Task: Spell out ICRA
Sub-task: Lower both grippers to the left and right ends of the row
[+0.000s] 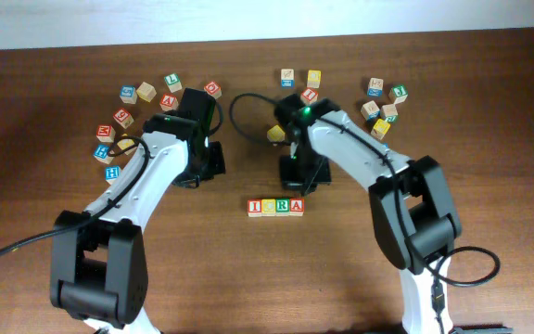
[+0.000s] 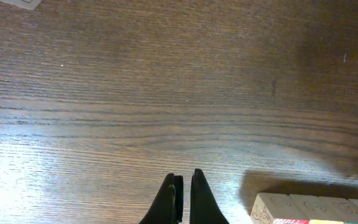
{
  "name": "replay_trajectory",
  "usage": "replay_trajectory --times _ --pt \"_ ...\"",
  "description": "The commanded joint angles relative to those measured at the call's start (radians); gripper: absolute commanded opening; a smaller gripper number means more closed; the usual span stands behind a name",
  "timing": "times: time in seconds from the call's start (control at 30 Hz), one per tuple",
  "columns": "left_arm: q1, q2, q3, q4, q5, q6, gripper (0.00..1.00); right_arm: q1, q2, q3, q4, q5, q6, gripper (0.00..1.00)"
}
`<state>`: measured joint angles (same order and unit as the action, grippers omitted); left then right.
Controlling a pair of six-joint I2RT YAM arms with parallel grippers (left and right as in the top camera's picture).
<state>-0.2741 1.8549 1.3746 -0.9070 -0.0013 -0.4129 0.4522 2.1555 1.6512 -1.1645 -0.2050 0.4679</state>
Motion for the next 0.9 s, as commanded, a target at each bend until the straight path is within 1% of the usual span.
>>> replay_trajectory --times 0.0,0.07,0.13,0.23,0.4,0.47,0.6,0.87 --pt "0.004 -0.022 -0.002 -0.003 0.016 -0.013 0.00 -0.090 -0.004 0.074 -0.066 0.006 -0.022 0.04" --pt "0.002 -0.021 -0.003 -0.003 0.032 -0.013 0.00 -0.132 -0.004 0.064 -0.146 0.007 -0.053 0.04" --pt "-0.013 -0.019 -0.027 -0.003 0.063 -0.013 0.00 -0.127 -0.004 0.029 -0.180 0.008 -0.072 0.04" --pt "-0.055 -0.019 -0.077 0.001 0.122 -0.017 0.00 -0.079 -0.004 -0.031 -0.178 0.006 -0.067 0.04" --pt "-0.081 -0.018 -0.083 -0.011 0.121 -0.031 0.00 -0.040 -0.004 -0.039 -0.163 0.006 -0.042 0.04" --pt "-0.081 -0.008 -0.090 -0.014 0.119 -0.066 0.00 -0.039 -0.004 -0.042 -0.156 0.006 -0.025 0.04" --pt "-0.081 0.029 -0.096 -0.006 0.191 -0.065 0.00 -0.040 -0.004 -0.043 -0.126 0.000 -0.018 0.04" --pt "-0.087 0.045 -0.111 -0.006 0.197 -0.066 0.00 -0.039 -0.004 -0.053 -0.087 -0.028 -0.017 0.04"
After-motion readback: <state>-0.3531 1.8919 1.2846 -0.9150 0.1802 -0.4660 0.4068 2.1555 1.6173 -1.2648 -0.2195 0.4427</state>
